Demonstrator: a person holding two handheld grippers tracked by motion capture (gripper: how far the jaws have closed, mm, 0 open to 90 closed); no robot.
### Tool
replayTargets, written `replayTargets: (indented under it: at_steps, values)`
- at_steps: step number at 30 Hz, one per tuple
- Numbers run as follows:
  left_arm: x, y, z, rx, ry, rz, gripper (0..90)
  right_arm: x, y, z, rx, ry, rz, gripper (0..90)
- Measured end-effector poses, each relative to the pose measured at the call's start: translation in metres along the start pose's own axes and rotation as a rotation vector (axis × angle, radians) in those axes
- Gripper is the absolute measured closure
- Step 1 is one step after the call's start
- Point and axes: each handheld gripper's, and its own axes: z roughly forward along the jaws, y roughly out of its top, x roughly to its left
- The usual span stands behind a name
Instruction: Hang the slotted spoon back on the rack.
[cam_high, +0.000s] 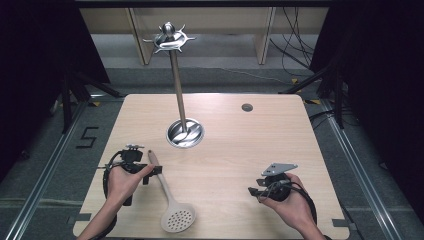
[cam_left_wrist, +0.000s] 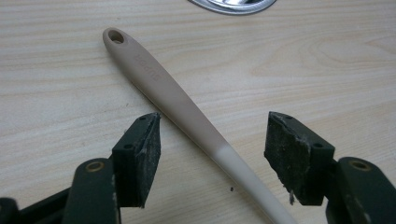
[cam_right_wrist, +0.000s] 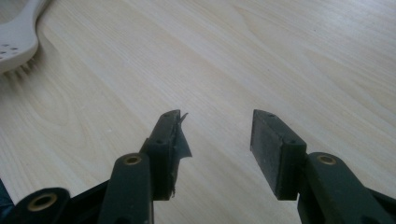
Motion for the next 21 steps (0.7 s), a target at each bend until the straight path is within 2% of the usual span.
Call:
replayTargets:
  at_steps: [1, 2, 4, 5, 6, 7, 8, 9, 10, 14, 15, 16, 17, 20, 21]
  values:
    - [-0.001, 0.000, 0.000, 0.000, 0.004, -0.009, 35.4, 0.000, 0.001, 0.000, 0.013, -0.002, -0.020, 53.7]
    - [-0.002, 0.000, 0.000, -0.001, 0.010, -0.007, 35.4, 0.001, 0.001, -0.001, 0.017, 0.007, -0.004, 53.7]
    - [-0.002, 0.001, 0.000, 0.015, 0.029, 0.003, 35.1, 0.000, 0.001, 0.002, 0.018, 0.012, -0.020, 53.7]
    - [-0.003, 0.002, 0.001, 0.009, 0.043, -0.010, 35.0, 0.000, 0.002, 0.002, 0.026, 0.018, -0.011, 53.6]
    - [-0.003, 0.003, 0.001, 0.015, 0.047, -0.005, 34.9, 0.000, 0.002, 0.003, 0.028, 0.025, -0.010, 53.6]
    - [-0.004, 0.004, 0.002, 0.017, 0.053, -0.012, 34.8, -0.002, 0.002, 0.007, -0.009, 0.019, -0.050, 53.7]
    - [-0.005, 0.005, 0.002, 0.017, 0.055, -0.013, 34.7, -0.004, 0.003, 0.006, 0.004, 0.034, -0.064, 53.6]
    - [-0.007, 0.006, 0.002, 0.021, 0.047, -0.012, 34.5, -0.004, 0.003, 0.008, -0.016, 0.028, -0.061, 53.6]
    - [-0.008, 0.006, 0.002, 0.020, 0.044, -0.013, 34.2, -0.005, 0.004, 0.006, 0.010, 0.029, -0.064, 53.7]
    - [-0.009, 0.007, 0.003, 0.028, 0.049, -0.012, 33.6, -0.004, 0.005, 0.005, 0.003, 0.027, -0.065, 53.7]
    - [-0.009, 0.008, 0.004, 0.049, 0.054, -0.008, 33.2, -0.001, 0.004, 0.004, -0.008, 0.029, -0.044, 53.6]
    - [-0.008, 0.009, 0.005, 0.067, 0.062, -0.010, 32.5, -0.002, 0.003, 0.004, -0.014, 0.011, -0.061, 53.6]
    - [-0.008, 0.009, 0.006, 0.084, 0.064, -0.006, 31.7, -0.001, 0.003, 0.002, 0.008, 0.011, -0.053, 53.7]
    - [-0.005, 0.011, 0.008, 0.096, 0.072, -0.003, 31.6, 0.000, 0.003, 0.000, 0.012, 0.012, -0.030, 53.6]
    - [-0.005, 0.012, 0.008, 0.097, 0.073, -0.002, 31.6, -0.001, 0.003, 0.004, -0.016, 0.001, -0.048, 53.6]
